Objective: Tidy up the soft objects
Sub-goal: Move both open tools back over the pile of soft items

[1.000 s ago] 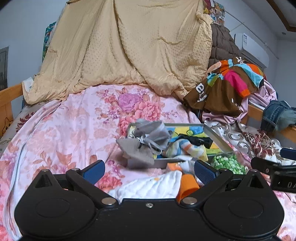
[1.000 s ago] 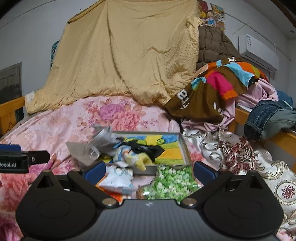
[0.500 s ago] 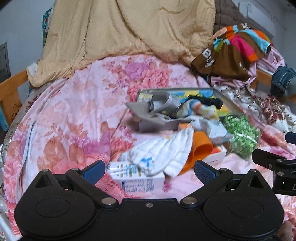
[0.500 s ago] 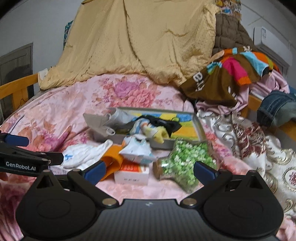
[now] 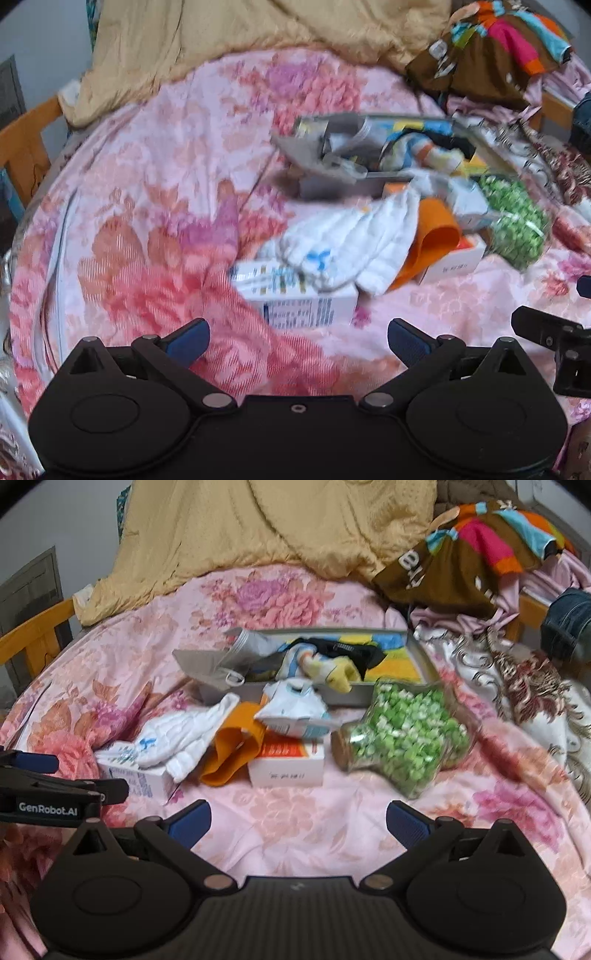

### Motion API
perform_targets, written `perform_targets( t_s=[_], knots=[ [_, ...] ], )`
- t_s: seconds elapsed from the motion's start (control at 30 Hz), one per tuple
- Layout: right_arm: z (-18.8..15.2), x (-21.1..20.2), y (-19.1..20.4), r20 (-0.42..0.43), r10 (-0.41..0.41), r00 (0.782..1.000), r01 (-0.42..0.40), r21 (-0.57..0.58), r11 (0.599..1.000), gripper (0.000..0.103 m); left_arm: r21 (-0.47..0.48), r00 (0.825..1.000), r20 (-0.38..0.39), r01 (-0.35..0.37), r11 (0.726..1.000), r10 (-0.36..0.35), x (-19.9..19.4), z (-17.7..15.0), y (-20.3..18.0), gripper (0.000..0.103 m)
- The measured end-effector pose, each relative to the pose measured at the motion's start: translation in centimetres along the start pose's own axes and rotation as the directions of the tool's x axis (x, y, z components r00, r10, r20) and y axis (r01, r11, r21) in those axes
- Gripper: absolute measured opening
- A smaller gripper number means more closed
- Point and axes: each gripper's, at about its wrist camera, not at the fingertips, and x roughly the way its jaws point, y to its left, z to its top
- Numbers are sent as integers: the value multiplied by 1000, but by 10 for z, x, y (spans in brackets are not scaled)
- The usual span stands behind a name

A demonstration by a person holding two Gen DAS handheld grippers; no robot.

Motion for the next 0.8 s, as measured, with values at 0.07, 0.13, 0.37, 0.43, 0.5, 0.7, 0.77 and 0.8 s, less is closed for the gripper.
perform_targets(
  t_s=[0.07, 0.13, 0.37, 0.43, 0.5, 0.7, 0.77, 0.8],
  knots=[
    [-2, 3, 3, -15, 3, 1000, -3, -14, 1000, 103, -15, 1000, -18, 6, 1000, -7, 2, 0, 2, 102],
    [-3, 5, 6, -24, 8, 1000, -8, -24, 1000, 103, -22, 1000, -18, 3, 1000, -3, 2, 0, 3, 102],
    [-2, 14, 11, -51, 28, 998, -30, -30, 999, 103, -44, 998, -57, 3, 999, -5, 8, 2, 6, 102],
    [-2, 18, 13, -62, 31, 998, -33, -34, 999, 103, -53, 995, -96, 9, 999, -14, 15, 3, 9, 102],
    [-2, 21, 14, -74, 37, 997, -39, -32, 999, 103, -61, 991, -128, 16, 998, -24, 20, 4, 11, 102],
    [3, 27, 12, -101, 68, 993, -72, -29, 997, 103, -70, 986, -153, 56, 996, -66, 25, 17, 22, 102],
    [6, 29, 12, -104, 66, 992, -73, -64, 995, 103, -55, 987, -150, 46, 997, -54, 27, 19, 27, 102],
    [7, 29, 13, -100, 61, 993, -70, -83, 994, 103, -52, 987, -154, 40, 998, -47, 29, 19, 29, 102]
  ],
)
